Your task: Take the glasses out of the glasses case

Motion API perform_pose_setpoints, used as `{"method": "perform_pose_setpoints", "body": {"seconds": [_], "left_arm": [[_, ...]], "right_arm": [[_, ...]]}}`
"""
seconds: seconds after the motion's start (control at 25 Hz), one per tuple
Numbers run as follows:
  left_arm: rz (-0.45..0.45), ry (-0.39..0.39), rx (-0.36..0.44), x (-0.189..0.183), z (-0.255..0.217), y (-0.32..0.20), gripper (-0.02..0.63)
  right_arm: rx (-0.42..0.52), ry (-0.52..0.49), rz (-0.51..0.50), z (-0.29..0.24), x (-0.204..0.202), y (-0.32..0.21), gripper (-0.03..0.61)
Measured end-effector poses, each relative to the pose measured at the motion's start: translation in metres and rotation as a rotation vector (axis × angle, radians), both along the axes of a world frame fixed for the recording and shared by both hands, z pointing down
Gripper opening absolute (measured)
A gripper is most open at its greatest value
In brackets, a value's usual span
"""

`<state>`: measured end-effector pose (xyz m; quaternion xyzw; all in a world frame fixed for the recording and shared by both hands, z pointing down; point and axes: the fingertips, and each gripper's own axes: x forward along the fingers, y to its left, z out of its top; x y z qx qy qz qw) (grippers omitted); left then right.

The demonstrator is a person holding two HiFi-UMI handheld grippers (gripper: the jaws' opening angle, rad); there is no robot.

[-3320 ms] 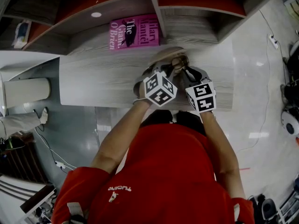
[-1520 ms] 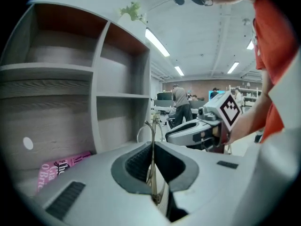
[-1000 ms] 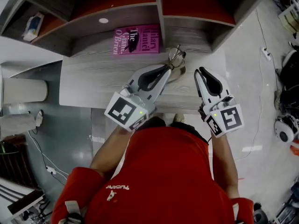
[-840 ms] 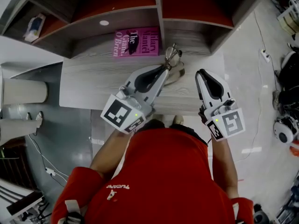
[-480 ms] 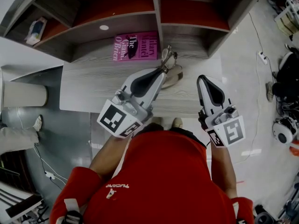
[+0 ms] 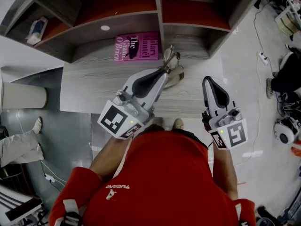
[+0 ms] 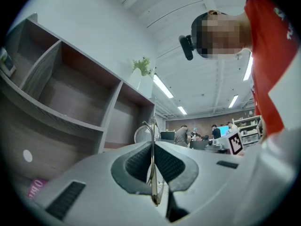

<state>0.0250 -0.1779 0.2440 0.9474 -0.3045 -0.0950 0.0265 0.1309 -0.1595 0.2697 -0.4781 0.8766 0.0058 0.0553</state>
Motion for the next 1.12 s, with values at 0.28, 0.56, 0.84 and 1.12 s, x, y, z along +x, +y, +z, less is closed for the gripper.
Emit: {"method": "perform_pose_setpoints", "body": {"seconds": [0.28, 0.56, 0.84, 1.12], "left_arm": [[0.0, 0.001, -0.002, -0.003, 0.002, 0.003, 0.02], [0.004, -0.004, -0.004, -0.003, 0.003, 0.003, 0.02], [0.005, -0.011, -0.001, -0.004, 0.004, 0.003, 0.02], [0.003, -0.017, 0.001, -0.004, 0.005, 0.002, 0.02]], "right_arm": [[-0.022, 0.01, 0.015, 0.006, 0.0, 0.001, 0.005], [-0.03, 0.02, -0.002, 0.009, -0.007, 0.0, 0.005], [-0.038, 0.021, -0.003, 0.013, -0.008, 0.0, 0.005], [-0.039, 0.031, -0.003, 0.015, -0.007, 0.0, 0.005]]}}
